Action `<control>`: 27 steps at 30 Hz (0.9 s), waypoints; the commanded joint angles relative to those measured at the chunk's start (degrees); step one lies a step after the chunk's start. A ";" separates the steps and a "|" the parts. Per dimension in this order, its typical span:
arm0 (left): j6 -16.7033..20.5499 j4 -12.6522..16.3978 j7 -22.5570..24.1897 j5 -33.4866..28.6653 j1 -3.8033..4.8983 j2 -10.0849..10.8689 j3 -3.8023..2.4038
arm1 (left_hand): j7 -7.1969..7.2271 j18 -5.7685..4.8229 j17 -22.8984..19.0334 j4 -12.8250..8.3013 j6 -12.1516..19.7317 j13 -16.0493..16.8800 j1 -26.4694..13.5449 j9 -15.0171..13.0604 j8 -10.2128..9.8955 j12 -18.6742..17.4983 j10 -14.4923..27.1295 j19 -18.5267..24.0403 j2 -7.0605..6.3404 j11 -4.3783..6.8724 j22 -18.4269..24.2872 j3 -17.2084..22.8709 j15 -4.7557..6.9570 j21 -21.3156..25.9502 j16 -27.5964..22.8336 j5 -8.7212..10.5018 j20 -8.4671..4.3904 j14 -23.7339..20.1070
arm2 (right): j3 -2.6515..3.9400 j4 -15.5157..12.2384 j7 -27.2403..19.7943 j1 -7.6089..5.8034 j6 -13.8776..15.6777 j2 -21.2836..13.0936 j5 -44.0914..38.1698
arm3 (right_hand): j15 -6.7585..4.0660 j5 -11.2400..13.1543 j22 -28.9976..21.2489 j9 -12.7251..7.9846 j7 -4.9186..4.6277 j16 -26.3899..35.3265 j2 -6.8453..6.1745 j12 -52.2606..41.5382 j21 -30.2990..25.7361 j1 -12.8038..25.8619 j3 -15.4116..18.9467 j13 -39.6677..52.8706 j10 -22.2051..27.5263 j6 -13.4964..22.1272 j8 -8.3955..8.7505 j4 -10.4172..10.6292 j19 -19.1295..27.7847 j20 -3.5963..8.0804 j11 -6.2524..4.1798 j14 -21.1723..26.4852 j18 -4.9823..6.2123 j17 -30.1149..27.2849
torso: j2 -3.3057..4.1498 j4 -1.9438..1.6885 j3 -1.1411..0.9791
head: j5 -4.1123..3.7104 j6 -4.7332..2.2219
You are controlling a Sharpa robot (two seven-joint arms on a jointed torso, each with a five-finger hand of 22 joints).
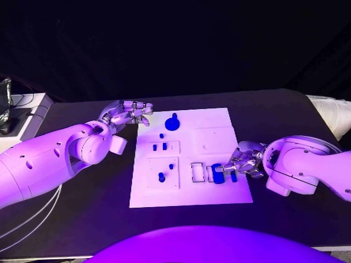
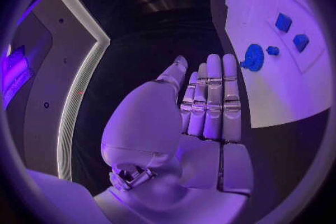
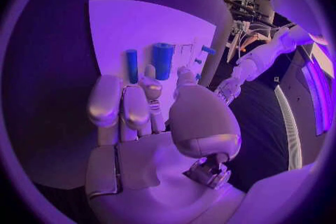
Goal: Assemble the parts on the task board
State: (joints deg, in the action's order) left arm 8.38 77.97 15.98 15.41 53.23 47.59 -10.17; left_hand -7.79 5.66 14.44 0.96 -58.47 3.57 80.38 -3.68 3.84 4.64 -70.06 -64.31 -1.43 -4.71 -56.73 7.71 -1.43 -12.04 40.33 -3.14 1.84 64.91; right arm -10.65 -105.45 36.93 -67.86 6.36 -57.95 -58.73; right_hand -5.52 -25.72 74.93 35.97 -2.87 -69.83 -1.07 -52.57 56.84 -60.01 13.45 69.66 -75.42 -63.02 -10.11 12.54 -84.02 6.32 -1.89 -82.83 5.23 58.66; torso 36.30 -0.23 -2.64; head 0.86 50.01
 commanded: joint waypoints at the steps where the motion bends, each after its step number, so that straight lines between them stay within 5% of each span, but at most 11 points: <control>1: -1.53 0.22 0.90 0.42 -0.01 -0.01 -0.05 | -0.18 -0.49 0.06 0.06 0.02 0.04 -0.16 -0.05 -0.10 -0.33 -0.08 0.13 -0.86 -0.17 -0.04 0.24 -0.15 0.12 -0.16 -0.06 -0.21 0.21 | -0.03 0.46 1.03 0.57 -1.49 0.74 -2.19 | 0.13 0.40 7.72 0.34 0.24 -0.06 -0.67 0.25 0.23 0.14 -0.37 0.12 -0.37 -0.16 0.26 0.37 -3.44 -0.20 -0.09 -0.34 -0.81 0.13 | 0.01 -0.04 -0.05 | 0.18 -0.01; 19: -2.91 0.44 1.24 0.71 -0.01 0.20 -0.05 | -0.27 -0.42 0.06 0.33 0.24 0.05 -0.59 -0.06 -0.09 -0.29 0.27 0.06 -1.25 -0.31 0.04 0.54 -0.23 0.18 -0.22 -0.03 -0.11 0.23 | -0.04 3.00 1.16 2.32 -1.43 3.86 -7.46 | -0.02 2.15 7.77 4.63 0.58 0.01 -3.84 0.55 0.66 1.23 -3.16 0.44 -0.52 0.00 -0.16 3.29 -3.41 -0.04 -0.29 -0.41 -0.93 0.58 | 0.03 0.00 -0.02 | 0.37 -0.01; 27: -3.01 0.60 1.17 0.71 -0.01 0.39 -0.05 | -0.39 -0.36 0.06 0.37 0.35 0.05 -0.58 -0.06 -0.08 -0.27 0.58 0.00 -1.29 -0.42 0.12 0.66 -0.28 0.24 -0.26 -0.04 -0.05 0.25 | -0.04 4.37 1.22 3.17 -1.88 5.31 -8.68 | -0.01 2.37 7.77 4.84 0.57 0.06 -3.86 0.68 0.58 1.21 -3.23 0.39 -0.44 0.02 -0.13 3.23 -3.39 -0.05 -0.27 -0.40 -0.94 0.54 | -0.03 -0.01 0.04 | 0.44 -0.01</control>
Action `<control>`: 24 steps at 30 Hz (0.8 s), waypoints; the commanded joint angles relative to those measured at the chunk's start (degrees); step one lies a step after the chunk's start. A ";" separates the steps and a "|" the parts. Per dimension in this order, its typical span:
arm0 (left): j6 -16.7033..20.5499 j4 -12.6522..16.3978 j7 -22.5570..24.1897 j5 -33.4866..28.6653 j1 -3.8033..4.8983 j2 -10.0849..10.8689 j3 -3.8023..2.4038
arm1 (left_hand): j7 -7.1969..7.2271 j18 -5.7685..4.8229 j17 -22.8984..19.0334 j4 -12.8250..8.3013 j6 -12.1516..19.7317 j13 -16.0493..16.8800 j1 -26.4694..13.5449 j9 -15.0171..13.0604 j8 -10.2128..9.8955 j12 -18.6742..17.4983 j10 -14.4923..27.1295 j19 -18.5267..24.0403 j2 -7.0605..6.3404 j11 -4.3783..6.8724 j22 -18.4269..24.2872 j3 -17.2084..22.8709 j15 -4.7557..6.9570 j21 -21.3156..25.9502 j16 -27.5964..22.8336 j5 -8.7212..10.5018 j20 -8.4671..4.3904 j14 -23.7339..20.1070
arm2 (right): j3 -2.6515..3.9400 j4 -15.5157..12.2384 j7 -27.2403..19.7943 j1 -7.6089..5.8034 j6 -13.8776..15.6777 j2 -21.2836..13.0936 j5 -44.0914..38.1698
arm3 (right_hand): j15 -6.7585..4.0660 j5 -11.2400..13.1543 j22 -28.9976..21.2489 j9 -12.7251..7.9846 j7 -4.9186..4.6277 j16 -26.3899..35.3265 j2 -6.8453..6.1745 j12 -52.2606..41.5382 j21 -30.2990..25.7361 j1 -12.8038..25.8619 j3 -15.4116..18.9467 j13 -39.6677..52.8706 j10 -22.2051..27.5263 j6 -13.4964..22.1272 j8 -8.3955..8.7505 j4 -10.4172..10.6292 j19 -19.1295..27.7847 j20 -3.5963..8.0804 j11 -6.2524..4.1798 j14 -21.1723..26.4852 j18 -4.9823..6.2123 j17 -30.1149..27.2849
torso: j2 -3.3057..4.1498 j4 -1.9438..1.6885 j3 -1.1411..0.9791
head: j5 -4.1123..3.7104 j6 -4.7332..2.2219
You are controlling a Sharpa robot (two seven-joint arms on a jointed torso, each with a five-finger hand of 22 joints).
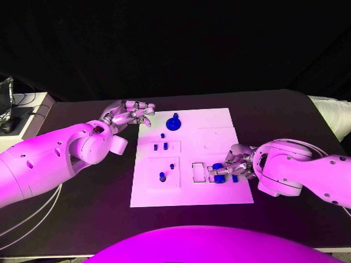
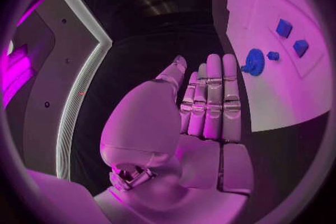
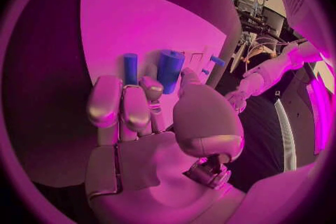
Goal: Assemble the parts on the task board
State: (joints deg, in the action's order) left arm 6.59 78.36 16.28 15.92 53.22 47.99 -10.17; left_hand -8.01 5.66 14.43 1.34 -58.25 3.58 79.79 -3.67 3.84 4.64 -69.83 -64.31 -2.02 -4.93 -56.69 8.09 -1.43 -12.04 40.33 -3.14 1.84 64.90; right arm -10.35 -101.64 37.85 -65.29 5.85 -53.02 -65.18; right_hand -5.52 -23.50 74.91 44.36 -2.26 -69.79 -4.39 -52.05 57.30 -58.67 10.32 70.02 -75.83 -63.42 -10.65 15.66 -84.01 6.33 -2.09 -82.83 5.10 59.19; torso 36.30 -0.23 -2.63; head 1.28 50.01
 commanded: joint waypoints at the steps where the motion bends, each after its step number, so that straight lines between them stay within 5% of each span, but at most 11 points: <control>1: -1.22 0.21 0.86 0.19 0.00 0.00 -0.05 | -0.17 -0.35 0.07 -0.01 0.12 0.05 0.01 -0.07 -0.08 -0.27 0.35 0.00 -0.70 -0.19 0.07 0.28 -0.27 0.24 -0.26 -0.04 -0.05 0.26 | -0.34 0.60 0.30 0.63 -1.42 0.43 -2.26 | -0.01 0.15 7.79 -3.54 -0.04 0.03 -0.54 0.17 0.12 -0.14 -0.10 0.03 -0.03 0.42 0.41 0.11 -3.39 -0.05 -0.07 -0.40 -0.81 0.01 | -0.02 0.00 0.03 | 0.03 -0.01; 8: -1.23 0.28 0.81 0.19 0.00 0.08 -0.05 | -0.26 -0.28 0.08 -0.03 0.19 0.04 0.10 -0.07 -0.07 -0.22 0.47 -0.04 -0.67 -0.23 0.10 0.40 -0.28 0.26 -0.27 -0.04 0.01 0.25 | -0.34 0.65 0.28 0.79 -2.73 0.84 -2.45 | 0.04 -1.11 7.80 -3.07 -0.10 0.01 0.13 0.15 0.17 -0.91 0.35 0.07 0.07 0.48 0.62 -1.91 -3.33 -0.08 -0.06 -0.42 -0.83 0.15 | -0.04 0.03 0.03 | 0.21 -0.01; 12: -1.19 0.30 0.78 0.19 0.00 0.12 -0.05 | -0.26 -0.24 0.10 -0.10 0.17 0.05 0.22 -0.08 -0.06 -0.18 0.46 -0.05 -0.62 -0.22 0.10 0.50 -0.28 0.25 -0.26 -0.04 0.03 0.25 | -0.34 0.37 0.18 0.82 -2.22 0.68 -2.43 | -0.01 -6.81 7.83 -2.81 -0.05 0.10 2.37 0.20 0.34 -1.96 1.58 0.06 0.01 0.34 0.67 -5.59 -3.33 -0.03 -0.13 -0.40 -0.87 0.14 | -0.04 0.04 0.02 | 0.34 -0.01; 17: -1.16 0.32 0.70 0.19 0.00 0.17 -0.05 | -0.28 -0.20 0.11 -0.22 0.16 0.04 0.40 -0.08 -0.06 -0.17 0.49 -0.06 -0.58 -0.23 0.07 0.63 -0.27 0.22 -0.25 -0.04 0.04 0.24 | -0.34 -0.31 -0.02 0.83 0.02 -0.08 -0.50 | -0.16 -17.83 7.89 -2.71 0.10 -0.06 4.15 0.16 0.66 -3.81 2.39 0.11 -0.12 0.06 0.63 -9.45 -3.33 0.08 -0.24 -0.46 -0.95 0.40 | -0.04 0.01 0.00 | 0.32 -0.01; 24: -1.33 0.30 0.36 0.19 0.00 0.23 -0.05 | -0.38 -0.13 0.14 -0.47 0.11 0.03 0.80 -0.07 -0.06 -0.19 0.53 -0.04 -0.30 -0.25 -0.06 1.12 -0.24 0.13 -0.22 -0.08 0.02 0.19 | -0.26 -1.88 -0.23 -0.26 3.05 -1.42 5.17 | -0.31 -21.22 7.98 -2.79 0.35 -0.10 5.76 0.26 1.17 -3.68 3.51 0.19 -0.22 -0.24 0.67 -12.54 -3.30 0.23 -0.46 -0.46 -1.08 0.55 | -0.01 0.11 -0.02 | 0.61 -0.01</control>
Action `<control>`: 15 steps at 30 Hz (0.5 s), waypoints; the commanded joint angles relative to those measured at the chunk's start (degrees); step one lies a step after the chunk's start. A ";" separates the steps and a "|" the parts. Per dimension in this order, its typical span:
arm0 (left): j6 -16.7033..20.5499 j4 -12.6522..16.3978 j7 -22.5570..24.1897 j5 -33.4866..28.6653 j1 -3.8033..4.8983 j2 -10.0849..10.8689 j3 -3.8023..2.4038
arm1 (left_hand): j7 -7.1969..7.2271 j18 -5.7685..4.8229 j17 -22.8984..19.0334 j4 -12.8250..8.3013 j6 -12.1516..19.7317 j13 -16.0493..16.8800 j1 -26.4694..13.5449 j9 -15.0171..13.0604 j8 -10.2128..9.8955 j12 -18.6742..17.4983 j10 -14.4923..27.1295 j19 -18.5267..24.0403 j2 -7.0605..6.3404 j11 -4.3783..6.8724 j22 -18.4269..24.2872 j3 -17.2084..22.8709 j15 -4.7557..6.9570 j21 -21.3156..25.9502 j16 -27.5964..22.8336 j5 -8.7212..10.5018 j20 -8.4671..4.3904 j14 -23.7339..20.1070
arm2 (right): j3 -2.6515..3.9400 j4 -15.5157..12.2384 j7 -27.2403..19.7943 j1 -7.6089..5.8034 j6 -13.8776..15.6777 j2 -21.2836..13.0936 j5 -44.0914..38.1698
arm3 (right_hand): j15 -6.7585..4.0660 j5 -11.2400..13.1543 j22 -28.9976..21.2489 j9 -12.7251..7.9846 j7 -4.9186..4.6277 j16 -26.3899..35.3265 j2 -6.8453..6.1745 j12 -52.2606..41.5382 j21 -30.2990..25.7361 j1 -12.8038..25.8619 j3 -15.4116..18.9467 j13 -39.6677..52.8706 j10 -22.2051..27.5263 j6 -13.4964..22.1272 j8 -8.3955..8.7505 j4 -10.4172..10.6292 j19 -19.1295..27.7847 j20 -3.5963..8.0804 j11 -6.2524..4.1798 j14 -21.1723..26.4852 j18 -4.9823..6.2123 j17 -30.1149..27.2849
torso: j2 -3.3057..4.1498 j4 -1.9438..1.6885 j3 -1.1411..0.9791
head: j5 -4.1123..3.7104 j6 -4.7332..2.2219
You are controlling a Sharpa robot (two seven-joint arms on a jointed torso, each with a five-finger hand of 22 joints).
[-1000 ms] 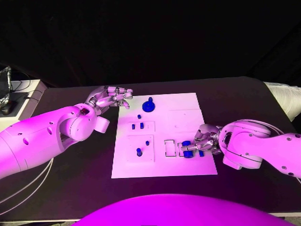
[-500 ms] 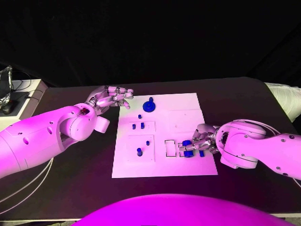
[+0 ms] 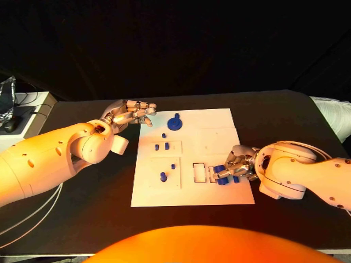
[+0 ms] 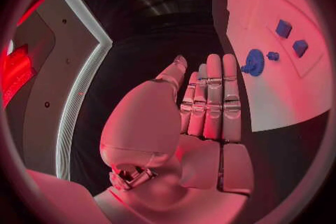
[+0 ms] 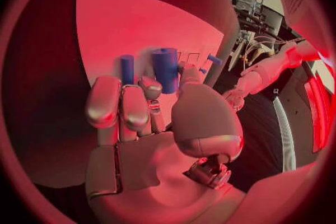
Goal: Assemble the parts on the task board
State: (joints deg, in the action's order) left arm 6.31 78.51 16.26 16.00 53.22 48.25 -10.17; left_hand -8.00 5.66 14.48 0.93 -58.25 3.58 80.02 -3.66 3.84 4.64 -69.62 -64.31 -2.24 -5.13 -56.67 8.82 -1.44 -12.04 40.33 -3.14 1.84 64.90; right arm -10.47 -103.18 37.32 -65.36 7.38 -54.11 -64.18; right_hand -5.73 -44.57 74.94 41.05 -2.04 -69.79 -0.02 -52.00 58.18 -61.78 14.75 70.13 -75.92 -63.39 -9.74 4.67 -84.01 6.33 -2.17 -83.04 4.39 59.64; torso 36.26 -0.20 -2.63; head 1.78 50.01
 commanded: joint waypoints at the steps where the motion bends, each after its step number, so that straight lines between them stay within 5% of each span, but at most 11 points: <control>1: -1.20 0.14 0.35 0.11 0.00 -0.04 -0.06 | -0.41 -0.10 0.10 -0.21 0.12 0.02 0.80 -0.07 -0.08 -0.20 0.32 -0.01 0.00 -0.04 -0.18 0.75 -0.21 0.07 -0.22 -0.08 0.00 0.15 | -0.12 -0.66 0.29 -0.51 1.73 -0.51 4.68 | -0.10 -0.02 7.94 0.45 0.15 -0.08 1.54 0.21 0.32 -0.45 -0.78 0.11 -0.18 -0.31 -0.19 -1.85 -3.28 0.24 -0.40 -0.24 -0.39 0.09 | 0.03 0.07 -0.02 | 0.10 -0.01; 9: -2.26 0.05 0.18 0.35 0.00 -0.24 -0.06 | -0.53 0.00 0.19 -0.28 0.21 0.02 -0.04 -0.07 -0.08 -0.30 0.76 0.40 -0.90 -0.22 -0.94 2.46 -0.33 -0.28 -0.14 -0.09 0.13 -0.01 | 0.07 -2.93 0.37 -3.44 2.25 -0.73 8.69 | -0.09 0.40 7.92 0.27 0.16 -0.07 1.91 0.36 0.36 -0.08 -0.41 0.18 -0.19 -0.46 -0.07 -2.63 -3.23 0.25 -0.38 -0.25 -0.39 0.16 | -0.01 0.08 0.01 | 0.17 -0.01; 15: -2.89 0.08 0.08 0.60 0.00 -0.49 -0.06 | -0.51 0.18 0.16 -0.53 0.04 0.04 -0.21 -0.11 0.05 0.05 1.52 0.52 -1.00 -0.39 -1.18 2.90 -0.44 -0.31 -0.21 -0.09 0.33 -0.12 | 0.09 -2.44 0.51 -3.99 -0.02 1.69 10.80 | -0.04 2.00 7.86 0.18 0.07 0.11 2.23 0.71 0.10 0.23 -0.27 0.09 -0.01 -0.36 0.04 -2.77 -3.12 0.20 -0.30 -0.20 -0.37 0.00 | 0.02 -0.03 0.06 | 0.13 -0.01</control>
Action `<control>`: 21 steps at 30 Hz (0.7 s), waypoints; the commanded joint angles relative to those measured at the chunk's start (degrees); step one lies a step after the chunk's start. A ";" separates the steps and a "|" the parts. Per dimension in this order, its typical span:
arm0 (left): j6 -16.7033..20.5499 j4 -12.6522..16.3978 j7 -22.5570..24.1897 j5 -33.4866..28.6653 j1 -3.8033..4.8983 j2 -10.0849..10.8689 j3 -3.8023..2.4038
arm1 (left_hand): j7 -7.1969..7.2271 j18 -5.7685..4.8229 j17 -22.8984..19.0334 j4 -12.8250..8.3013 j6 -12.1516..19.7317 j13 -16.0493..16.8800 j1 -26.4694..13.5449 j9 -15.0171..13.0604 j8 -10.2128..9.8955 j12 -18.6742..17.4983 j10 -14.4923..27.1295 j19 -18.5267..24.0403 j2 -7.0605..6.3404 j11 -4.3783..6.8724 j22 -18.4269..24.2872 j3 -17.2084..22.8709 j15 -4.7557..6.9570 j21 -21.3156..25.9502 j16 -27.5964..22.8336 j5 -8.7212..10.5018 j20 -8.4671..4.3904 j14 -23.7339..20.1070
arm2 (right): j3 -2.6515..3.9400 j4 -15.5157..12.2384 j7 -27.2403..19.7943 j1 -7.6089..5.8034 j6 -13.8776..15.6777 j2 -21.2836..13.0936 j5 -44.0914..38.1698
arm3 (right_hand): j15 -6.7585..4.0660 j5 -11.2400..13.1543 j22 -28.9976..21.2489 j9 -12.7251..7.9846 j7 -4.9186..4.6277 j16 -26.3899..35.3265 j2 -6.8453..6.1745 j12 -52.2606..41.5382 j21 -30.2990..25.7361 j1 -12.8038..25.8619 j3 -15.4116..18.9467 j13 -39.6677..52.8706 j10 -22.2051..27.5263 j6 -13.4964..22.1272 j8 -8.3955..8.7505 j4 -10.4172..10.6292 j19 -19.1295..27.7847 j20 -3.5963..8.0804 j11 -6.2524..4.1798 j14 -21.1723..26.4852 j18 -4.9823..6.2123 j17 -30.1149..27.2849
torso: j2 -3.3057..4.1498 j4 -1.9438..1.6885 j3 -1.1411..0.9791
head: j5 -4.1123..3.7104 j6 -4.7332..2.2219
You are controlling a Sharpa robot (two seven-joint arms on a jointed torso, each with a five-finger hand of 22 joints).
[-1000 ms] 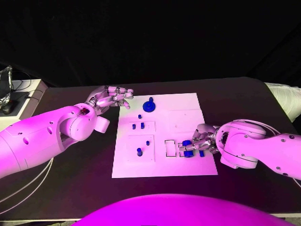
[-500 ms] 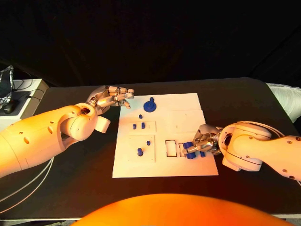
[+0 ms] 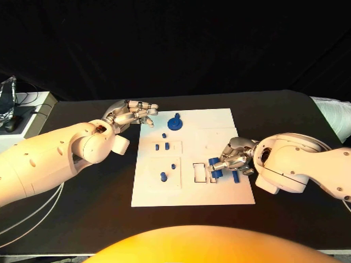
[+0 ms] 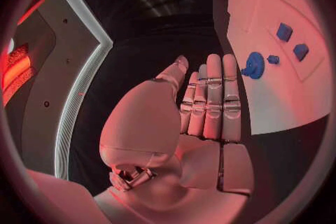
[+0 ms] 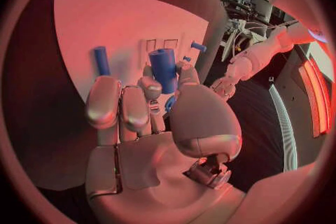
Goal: Assemble the parts on the task board
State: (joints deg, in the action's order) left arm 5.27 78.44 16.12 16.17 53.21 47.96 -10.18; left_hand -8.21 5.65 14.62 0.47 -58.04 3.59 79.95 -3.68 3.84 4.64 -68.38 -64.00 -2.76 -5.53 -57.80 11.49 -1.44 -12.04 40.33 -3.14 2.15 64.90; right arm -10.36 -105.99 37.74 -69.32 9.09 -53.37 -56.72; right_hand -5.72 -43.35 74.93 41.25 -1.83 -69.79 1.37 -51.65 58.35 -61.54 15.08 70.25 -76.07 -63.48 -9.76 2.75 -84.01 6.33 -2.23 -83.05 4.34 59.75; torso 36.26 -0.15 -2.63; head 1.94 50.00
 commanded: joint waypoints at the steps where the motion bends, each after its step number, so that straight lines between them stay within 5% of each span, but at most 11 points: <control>1: -1.92 0.16 0.22 0.45 0.00 -0.22 -0.04 | -0.27 0.20 0.03 -0.10 -0.31 0.04 -0.16 -0.08 0.02 0.08 0.31 0.20 -0.47 0.02 -0.09 0.25 -0.43 -0.33 -0.19 -0.10 0.03 -0.12 | -0.03 0.63 0.12 0.01 -2.05 1.34 3.54 | -0.04 1.01 7.87 -0.03 -0.15 0.14 0.89 0.38 -0.07 0.00 -0.59 -0.03 0.15 -0.28 0.07 -0.88 -3.12 0.19 -0.24 -0.20 -0.32 -0.14 | 0.03 -0.11 0.08 | -0.02 0.00; 21: -2.32 0.36 0.12 0.61 0.00 0.00 -0.04 | -0.38 0.23 0.03 -0.16 -0.29 0.05 -0.29 -0.07 -0.03 0.16 0.59 0.22 -0.50 -0.08 -0.16 0.22 -0.48 -0.31 -0.18 -0.09 0.07 -0.13 | -0.19 5.52 0.42 1.64 -3.75 6.38 0.38 | 0.05 3.17 7.76 -0.07 -0.29 0.47 1.15 0.91 -0.58 0.95 -0.19 -0.31 0.44 -0.09 0.15 -0.51 -3.00 0.11 -0.12 -0.19 -0.24 -0.44 | 0.04 -0.07 0.01 | 0.75 0.00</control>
State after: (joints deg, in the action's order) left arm 4.10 78.62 16.00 16.60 53.21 48.00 -10.18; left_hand -8.41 5.65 14.61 0.47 -58.25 3.59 79.95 -3.70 3.84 4.64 -68.18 -64.00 -2.76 -5.74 -57.91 11.48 -1.65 -12.04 40.33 -3.14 2.15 64.69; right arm -10.55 -100.78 38.07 -67.76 6.77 -47.16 -54.44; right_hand -5.71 -40.32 74.92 41.24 -1.89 -69.57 2.20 -50.94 57.96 -60.71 14.74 70.02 -75.99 -63.42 -9.72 2.35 -84.01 6.33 -2.29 -83.04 4.33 59.38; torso 36.29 -0.23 -2.62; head 2.60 50.00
